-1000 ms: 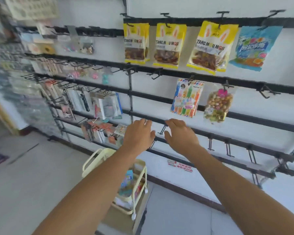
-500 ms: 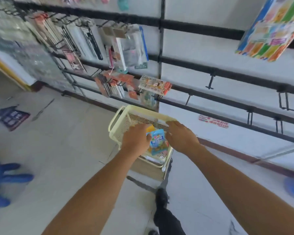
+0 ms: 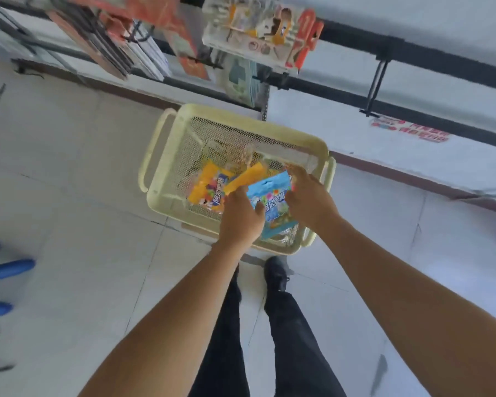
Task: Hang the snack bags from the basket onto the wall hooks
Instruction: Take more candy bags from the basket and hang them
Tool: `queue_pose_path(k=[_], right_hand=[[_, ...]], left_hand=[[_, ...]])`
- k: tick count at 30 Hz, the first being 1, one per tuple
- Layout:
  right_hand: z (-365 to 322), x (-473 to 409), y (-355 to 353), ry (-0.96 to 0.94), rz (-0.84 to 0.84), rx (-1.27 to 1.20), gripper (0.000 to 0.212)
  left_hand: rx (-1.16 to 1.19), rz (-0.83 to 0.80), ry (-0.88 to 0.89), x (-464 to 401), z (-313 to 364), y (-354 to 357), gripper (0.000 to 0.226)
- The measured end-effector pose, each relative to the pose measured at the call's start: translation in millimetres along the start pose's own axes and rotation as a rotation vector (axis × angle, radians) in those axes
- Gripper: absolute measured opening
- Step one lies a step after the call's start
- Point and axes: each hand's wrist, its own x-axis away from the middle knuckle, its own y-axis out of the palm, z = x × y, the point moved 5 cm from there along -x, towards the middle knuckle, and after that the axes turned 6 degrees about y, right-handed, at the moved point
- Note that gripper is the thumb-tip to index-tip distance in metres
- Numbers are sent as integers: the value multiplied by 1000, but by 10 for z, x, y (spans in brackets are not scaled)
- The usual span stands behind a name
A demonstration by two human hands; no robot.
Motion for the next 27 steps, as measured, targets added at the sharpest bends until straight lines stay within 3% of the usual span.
queue_pose_path(k=[4,12,17,22,27], right_hand=[[77,-299,262,100,14,-90,56],[147,-509,524,273,31,-277,53],[38,-468,478,235,44,-335,16],[-201,-227,123,148,51,-449,17],[-569,196,-521,-2,106,-559,6]], left_hand=[[59,37,-37,-312,-234,147,54],[311,-78,-236,-614,-565,393,38],[473,-64,-188,-567,-521,288,23],[724,19,-165,-374,-336,-128,7],[860,59,-50,-22,182,-754,14]])
